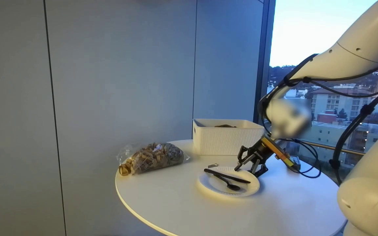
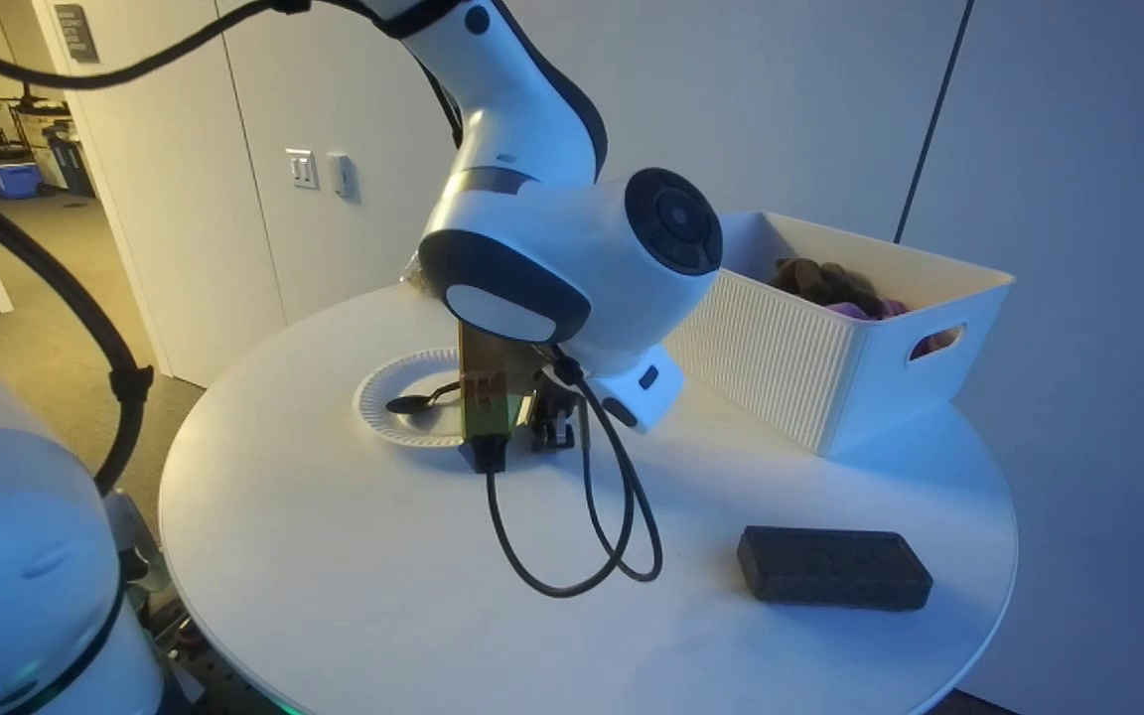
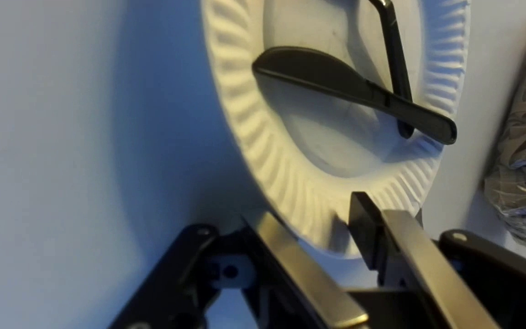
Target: Put the white plate in the basket
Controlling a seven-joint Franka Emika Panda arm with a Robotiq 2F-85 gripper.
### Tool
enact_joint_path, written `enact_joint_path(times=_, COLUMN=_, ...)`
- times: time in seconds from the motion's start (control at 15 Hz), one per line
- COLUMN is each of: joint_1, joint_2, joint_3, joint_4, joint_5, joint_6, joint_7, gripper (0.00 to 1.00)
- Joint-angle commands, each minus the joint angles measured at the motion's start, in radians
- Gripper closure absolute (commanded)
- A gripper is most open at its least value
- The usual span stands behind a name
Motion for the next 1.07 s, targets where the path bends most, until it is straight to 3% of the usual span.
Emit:
enact_joint_path(times=0.0, joint_1=-0.019, joint_2=0.079, joint_3=0.013, joint_4=0.038, joint_5=0.025, joint_6=-0.032, joint_7=-0.023, gripper=0.93)
enact_joint_path(times=0.13, joint_1=-0.027, joint_2=0.095, joint_3=0.017, joint_4=0.05, joint_5=0.019, joint_6=-0.055, joint_7=-0.014, gripper=0.98)
enact_joint_path(times=0.33, joint_1=-0.03, joint_2=0.119, joint_3=0.025, joint_4=0.075, joint_5=0.014, joint_6=-0.116, joint_7=-0.008, gripper=0.93)
enact_joint_path(times=0.53, joint_1=-0.031, joint_2=0.119, joint_3=0.043, joint_4=0.084, joint_5=0.037, joint_6=-0.104, joint_7=-0.008, gripper=0.93)
enact_joint_path(times=0.73, joint_1=-0.03, joint_2=0.095, joint_3=0.062, joint_4=0.054, joint_5=0.108, joint_6=-0.034, joint_7=-0.031, gripper=0.93)
enact_joint_path(times=1.0, joint_1=-0.027, joint_2=0.048, joint_3=0.107, joint_4=0.023, joint_5=0.261, joint_6=0.201, joint_7=-0.03, gripper=0.92)
